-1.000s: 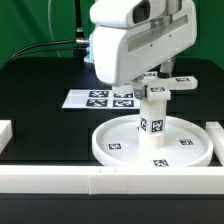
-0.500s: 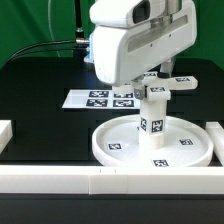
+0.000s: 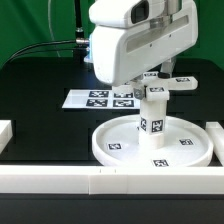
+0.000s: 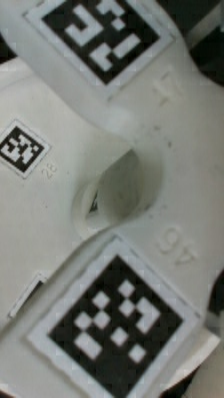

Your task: Assemble round table

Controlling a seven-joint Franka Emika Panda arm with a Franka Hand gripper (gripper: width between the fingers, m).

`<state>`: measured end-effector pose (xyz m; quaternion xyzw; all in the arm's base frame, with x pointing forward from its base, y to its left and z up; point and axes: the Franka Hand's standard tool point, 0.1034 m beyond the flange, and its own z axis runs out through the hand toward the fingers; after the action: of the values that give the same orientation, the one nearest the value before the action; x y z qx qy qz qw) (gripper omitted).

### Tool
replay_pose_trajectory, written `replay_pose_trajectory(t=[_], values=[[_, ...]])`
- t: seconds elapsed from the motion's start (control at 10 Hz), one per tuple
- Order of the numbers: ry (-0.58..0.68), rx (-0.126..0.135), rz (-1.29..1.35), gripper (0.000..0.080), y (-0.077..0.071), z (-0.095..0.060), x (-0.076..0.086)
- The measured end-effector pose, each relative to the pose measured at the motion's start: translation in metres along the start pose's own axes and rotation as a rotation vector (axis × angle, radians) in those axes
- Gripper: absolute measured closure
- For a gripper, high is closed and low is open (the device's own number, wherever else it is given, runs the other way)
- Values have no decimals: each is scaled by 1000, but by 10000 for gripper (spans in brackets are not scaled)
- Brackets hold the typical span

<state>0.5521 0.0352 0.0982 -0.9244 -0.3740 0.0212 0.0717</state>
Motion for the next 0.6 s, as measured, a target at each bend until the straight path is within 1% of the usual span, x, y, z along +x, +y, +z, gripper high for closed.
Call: replay_pose_trajectory(t=[0.2,0.4,0.6], values=[[10,-8,236,347,0,1,-1],[14,-8,500,347,-2,1,0],[23,4,760,347,-3,2,1]])
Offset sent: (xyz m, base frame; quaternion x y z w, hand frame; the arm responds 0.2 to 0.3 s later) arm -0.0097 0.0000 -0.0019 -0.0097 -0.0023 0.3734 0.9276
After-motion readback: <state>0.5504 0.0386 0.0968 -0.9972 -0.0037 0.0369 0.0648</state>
